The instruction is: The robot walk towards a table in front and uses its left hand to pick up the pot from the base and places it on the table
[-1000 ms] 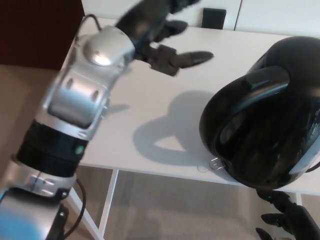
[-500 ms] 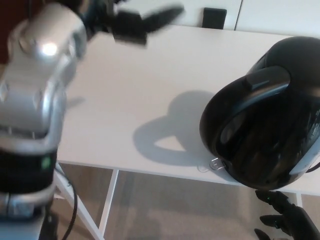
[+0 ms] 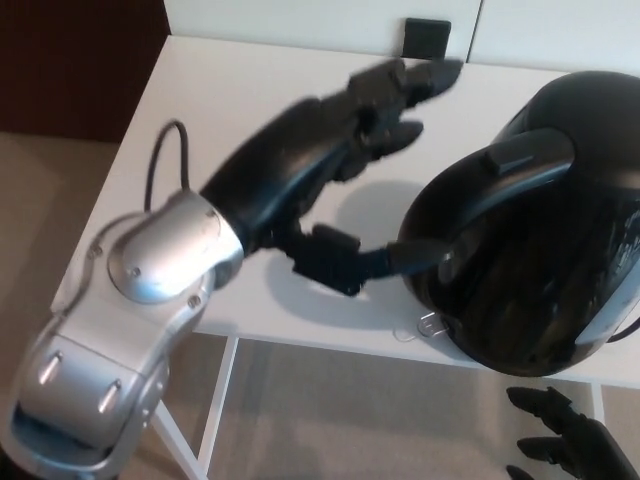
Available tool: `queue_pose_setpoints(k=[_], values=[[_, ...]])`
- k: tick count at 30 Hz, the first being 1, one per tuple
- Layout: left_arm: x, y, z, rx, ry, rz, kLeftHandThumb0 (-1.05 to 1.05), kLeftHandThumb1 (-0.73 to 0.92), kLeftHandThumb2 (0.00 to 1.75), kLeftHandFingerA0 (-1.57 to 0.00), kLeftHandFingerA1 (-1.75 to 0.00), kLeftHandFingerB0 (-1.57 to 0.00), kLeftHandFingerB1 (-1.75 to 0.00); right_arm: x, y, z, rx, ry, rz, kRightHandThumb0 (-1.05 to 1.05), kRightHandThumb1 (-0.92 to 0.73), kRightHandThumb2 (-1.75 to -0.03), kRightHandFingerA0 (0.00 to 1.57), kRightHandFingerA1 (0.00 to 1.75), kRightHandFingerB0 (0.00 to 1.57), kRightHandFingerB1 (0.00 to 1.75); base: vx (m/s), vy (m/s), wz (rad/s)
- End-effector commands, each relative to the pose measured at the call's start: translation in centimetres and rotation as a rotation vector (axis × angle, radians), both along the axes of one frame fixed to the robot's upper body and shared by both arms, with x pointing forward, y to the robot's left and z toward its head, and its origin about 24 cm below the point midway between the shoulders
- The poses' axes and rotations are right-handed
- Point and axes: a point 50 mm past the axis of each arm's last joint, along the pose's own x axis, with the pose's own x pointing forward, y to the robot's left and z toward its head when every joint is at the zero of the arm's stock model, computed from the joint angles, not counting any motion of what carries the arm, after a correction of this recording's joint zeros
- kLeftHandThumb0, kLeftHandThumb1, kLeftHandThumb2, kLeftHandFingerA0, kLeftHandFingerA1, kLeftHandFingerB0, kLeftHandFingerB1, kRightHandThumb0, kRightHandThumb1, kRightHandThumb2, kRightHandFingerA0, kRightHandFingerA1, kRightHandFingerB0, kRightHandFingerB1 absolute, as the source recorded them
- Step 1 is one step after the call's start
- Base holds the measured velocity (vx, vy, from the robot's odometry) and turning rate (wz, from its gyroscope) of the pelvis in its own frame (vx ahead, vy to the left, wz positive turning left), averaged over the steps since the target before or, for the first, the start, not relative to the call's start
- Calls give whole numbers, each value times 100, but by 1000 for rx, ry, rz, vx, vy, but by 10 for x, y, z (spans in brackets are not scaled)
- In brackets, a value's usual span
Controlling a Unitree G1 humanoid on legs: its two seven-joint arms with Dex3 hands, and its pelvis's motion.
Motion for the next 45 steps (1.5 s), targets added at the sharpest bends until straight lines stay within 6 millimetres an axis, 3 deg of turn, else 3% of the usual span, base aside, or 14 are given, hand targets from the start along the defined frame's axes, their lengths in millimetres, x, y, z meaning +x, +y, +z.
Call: queue_pose_setpoints(k=[1, 15, 19, 20, 21, 23, 30, 31, 34, 35, 36, 37, 38, 45], values=[[4, 0, -18, 7, 74, 21, -64, 38, 81, -4, -21, -5, -14, -7, -4, -2, -14, 14, 0, -12, -51, -92, 31, 57, 13, 48, 0, 0, 0], [22, -3, -40, -7, 89, 110, -63, 39, 80, -3, -26, -5, -16, 1, 1, 2, -10, -6, 16, -12, -51, -92, 32, 57, 13, 48, 0, 0, 0], [19, -15, -54, 35, 87, 111, -63, 39, 80, -3, -32, -7, -21, 1, 3, 3, -18, -3, 16, -10, -51, -92, 32, 57, 13, 48, 0, 0, 0], [17, -18, -56, 45, 89, 106, -72, 46, 55, -10, -30, -7, -24, 2, 3, 3, -20, -4, 16, -10, -51, -92, 32, 57, 13, 48, 0, 0, 0], [16, -21, -59, 56, 94, 103, -75, 39, 66, -8, -35, -10, -20, 2, 3, 4, -20, -4, 17, -10, -51, -92, 31, 57, 12, 48, 0, 0, 0], [13, -26, -64, 67, 108, 101, -71, 47, 55, -12, -30, -10, -23, 3, 4, 4, -21, -6, 16, -10, -51, -92, 32, 57, 13, 48, 0, 0, 0], [4, -41, -72, 89, 110, 67, -70, 46, 55, -12, -30, -11, -23, 7, 2, 7, -21, -17, 20, -11, -52, -92, 31, 57, 13, 48, 0, 0, 0], [2, -44, -74, 89, 116, 60, -61, 39, 79, -5, -41, -4, -29, 7, 2, 8, -14, -24, 19, -11, -52, -92, 31, 57, 13, 48, 0, 0, 0], [2, -47, -75, 88, 117, 60, -73, 39, 64, -10, -35, -9, -26, 9, 1, 9, 5, -32, 14, -12, -52, -92, 30, 57, 13, 48, 0, 0, 0], [1, -49, -75, 81, 117, 66, -69, 46, 55, -14, -31, -10, -24, 9, 1, 9, 11, -30, 11, -12, -52, -93, 30, 57, 13, 48, 0, 0, 0], [2, -50, -74, 76, 114, 80, -35, 16, 81, 0, -49, 0, -48, 8, 1, 10, 18, -39, 8, -12, -52, -93, 30, 57, 13, 48, 0, 0, 0], [2, -51, -74, 63, 112, 95, -35, 16, 82, -1, -49, 0, -48, 8, 1, 9, 19, -36, 6, -12, -52, -93, 30, 57, 13, 48, 0, 0, 0], [2, -52, -73, 52, 109, 110, -71, 41, 75, -15, -41, -7, -33, 8, 1, 9, 20, -35, 5, -12, -52, -93, 31, 57, 13, 48, 0, 0, 0], [16, -61, -64, -52, 88, 260, -72, 42, 76, -27, -45, -10, -35, 7, 2, 9, 28, -42, 9, -14, -52, -93, 32, 58, 13, 48, 0, 0, 0]])
